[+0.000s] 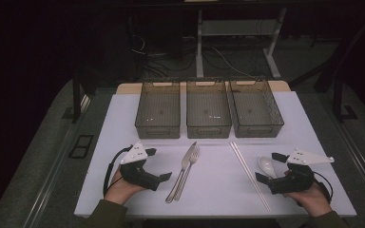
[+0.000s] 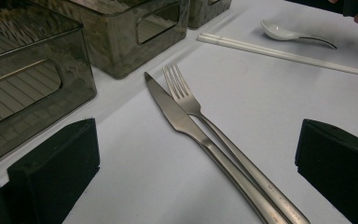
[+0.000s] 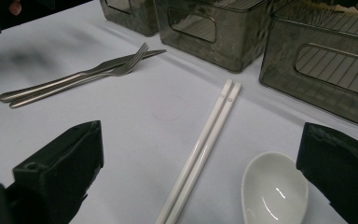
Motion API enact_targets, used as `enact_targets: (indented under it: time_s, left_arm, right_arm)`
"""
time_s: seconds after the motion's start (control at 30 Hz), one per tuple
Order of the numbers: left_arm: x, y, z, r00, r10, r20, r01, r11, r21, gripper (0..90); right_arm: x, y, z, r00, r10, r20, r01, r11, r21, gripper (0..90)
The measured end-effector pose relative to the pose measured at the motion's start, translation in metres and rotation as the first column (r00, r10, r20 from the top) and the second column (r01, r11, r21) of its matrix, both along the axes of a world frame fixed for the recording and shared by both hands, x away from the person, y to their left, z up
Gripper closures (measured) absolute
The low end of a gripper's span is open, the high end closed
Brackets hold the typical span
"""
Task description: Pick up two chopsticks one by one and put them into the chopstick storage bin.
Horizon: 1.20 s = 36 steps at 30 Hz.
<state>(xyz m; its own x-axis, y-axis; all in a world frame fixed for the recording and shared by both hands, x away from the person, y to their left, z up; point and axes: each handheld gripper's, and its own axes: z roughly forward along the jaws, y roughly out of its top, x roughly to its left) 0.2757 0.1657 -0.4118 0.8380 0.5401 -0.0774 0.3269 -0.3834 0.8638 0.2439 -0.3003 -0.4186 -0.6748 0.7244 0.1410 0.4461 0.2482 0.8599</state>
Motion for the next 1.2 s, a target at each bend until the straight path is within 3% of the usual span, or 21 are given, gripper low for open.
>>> enact_targets:
  time_s: [0.67,1.2]
  left_arm:
    - [-0.002,-0.005,-0.003,0.9997,-0.016,-0.017,0.016,0.9995,0.028,0.0]
    - [-0.001,-0.005,-0.002,0.9995,-0.025,-0.016,0.026,0.9994,0.022,0.0]
  right_arm:
    - [0.006,-0.001,0.011,0.9983,-0.011,-0.057,0.010,0.9997,-0.023,0.8]
    - [0.033,0.024,0.015,0.9930,-0.026,-0.115,0.016,0.9959,-0.089,0.9]
